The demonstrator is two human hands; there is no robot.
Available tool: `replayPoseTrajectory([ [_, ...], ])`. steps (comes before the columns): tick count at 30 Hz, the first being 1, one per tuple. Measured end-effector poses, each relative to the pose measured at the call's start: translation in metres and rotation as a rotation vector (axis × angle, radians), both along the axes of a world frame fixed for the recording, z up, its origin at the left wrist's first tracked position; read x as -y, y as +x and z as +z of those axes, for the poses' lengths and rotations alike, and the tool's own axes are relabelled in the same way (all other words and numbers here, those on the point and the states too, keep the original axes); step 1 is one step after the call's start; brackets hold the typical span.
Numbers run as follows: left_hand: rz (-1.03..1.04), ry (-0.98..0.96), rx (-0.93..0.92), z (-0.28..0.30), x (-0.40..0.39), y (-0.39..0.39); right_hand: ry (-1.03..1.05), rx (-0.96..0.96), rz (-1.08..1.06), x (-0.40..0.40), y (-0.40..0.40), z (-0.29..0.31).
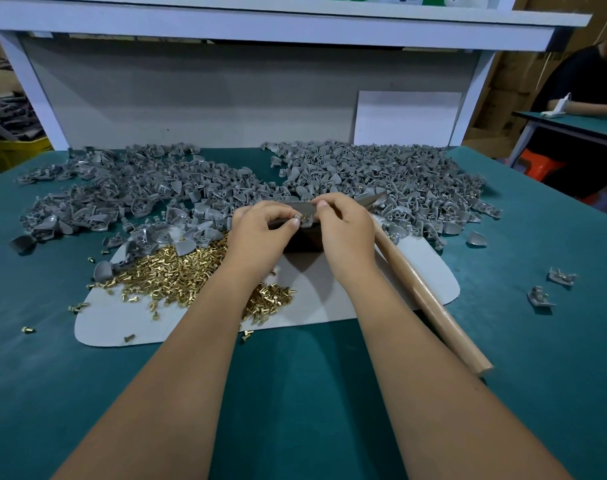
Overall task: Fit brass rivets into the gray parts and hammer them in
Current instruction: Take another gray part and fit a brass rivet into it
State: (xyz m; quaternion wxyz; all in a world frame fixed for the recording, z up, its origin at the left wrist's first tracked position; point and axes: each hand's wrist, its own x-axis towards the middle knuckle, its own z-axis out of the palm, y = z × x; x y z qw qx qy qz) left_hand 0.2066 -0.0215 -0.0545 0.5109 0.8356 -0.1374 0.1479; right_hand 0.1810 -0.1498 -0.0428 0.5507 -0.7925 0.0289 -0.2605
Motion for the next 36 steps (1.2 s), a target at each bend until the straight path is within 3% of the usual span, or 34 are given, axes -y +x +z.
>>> replayPoseTrajectory([
  [4, -0.002, -0.013, -0.005, 0.0006, 0.0003, -0.0006, 0.06, -0.02, 0.026, 0.0021, 0.0003, 0.002],
  [13, -0.005, -0.04, -0.014, -0.0002, 0.0002, 0.0005, -0.014, -0.015, 0.033, 0.0005, 0.0018, 0.0019],
  [28, 0.043, 0.039, 0.048, -0.0011, 0.003, -0.0001, -0.402, 0.056, -0.085, -0.0041, 0.0051, 0.0002],
  [36, 0.08, 0.025, 0.045, -0.0011, 0.0057, -0.0008, -0.466, 0.072, -0.114, -0.0049, 0.0049, -0.0014],
])
